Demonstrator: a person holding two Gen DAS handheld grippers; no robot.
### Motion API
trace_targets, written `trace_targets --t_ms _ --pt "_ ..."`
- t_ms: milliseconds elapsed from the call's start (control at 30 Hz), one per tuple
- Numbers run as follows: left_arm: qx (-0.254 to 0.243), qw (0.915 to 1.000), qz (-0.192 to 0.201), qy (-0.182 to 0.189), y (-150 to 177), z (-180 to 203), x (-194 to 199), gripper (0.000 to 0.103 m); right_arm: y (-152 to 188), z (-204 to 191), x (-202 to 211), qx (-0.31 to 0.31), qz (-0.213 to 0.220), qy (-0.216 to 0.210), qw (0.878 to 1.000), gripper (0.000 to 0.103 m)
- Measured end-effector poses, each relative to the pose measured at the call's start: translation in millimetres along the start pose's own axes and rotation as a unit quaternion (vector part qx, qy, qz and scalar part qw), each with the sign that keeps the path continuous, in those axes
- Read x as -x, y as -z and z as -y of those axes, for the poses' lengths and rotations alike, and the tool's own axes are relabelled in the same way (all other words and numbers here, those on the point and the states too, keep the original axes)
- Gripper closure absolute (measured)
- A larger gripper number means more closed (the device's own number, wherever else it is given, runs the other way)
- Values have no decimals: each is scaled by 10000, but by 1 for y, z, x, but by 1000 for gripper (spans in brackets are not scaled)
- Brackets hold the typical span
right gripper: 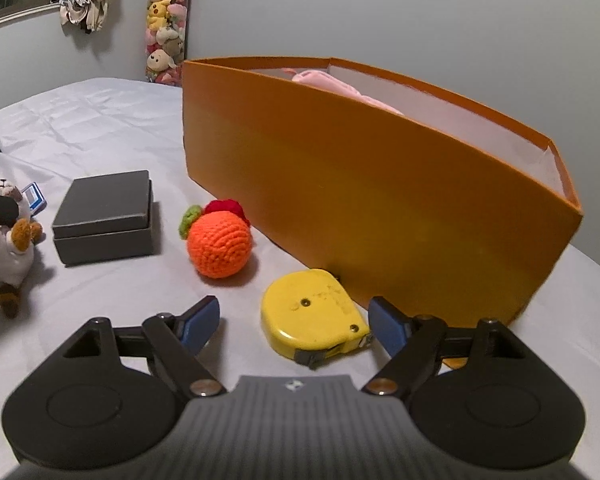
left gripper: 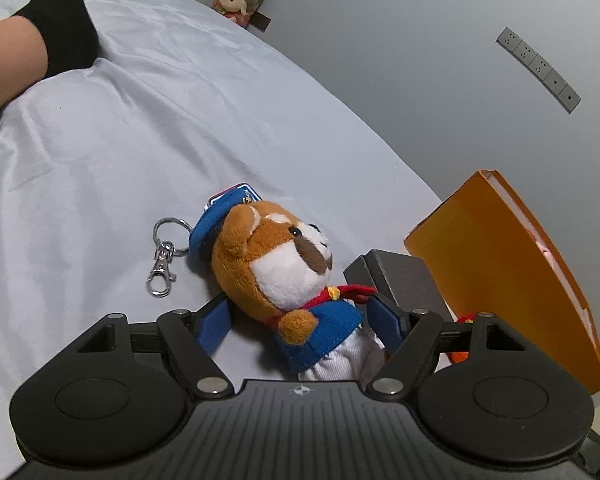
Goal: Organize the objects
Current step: 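Grasp the red-panda plush with the left gripper while the right gripper grasps the yellow tape measure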
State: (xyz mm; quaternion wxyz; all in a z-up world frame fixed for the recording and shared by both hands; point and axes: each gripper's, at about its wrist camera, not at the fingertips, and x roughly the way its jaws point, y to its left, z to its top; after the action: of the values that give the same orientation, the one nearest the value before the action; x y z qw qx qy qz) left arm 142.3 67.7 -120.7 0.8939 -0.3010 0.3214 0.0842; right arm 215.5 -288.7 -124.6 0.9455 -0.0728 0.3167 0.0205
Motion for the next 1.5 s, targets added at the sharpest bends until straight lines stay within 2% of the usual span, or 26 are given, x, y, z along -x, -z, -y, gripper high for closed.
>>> trace_targets --t_ms 400,533,633,767,933,1267,1500 --pt "-844 9957 42 -368 5 23 -22 14 -4 2 -13 18 -189 -132 9997 24" --pt "-1046 9936 78 -425 9 26 -24 14 -3 2 -11 -2 -212 -158 9997 28" --pt "-1058 9934 83 -431 9 26 -24 18 -1 1 -9 22 -227 -192 9996 35" --pt "-1175 9923 -21 -380 7 26 -22 26 0 4 -4 -84 -299 -296 9991 51" --pt "-1183 9926 -118 -234 6 22 -13 31 3 3 5 -53 -381 -316 9988 51" --pt "-1314 9910 -244 -122 13 18 10 34 15 3 28 -107 -444 -340 9984 51" --pt "-1618 9860 -396 -48 27 16 31 34 26 4 46 -193 -486 -357 9980 51"
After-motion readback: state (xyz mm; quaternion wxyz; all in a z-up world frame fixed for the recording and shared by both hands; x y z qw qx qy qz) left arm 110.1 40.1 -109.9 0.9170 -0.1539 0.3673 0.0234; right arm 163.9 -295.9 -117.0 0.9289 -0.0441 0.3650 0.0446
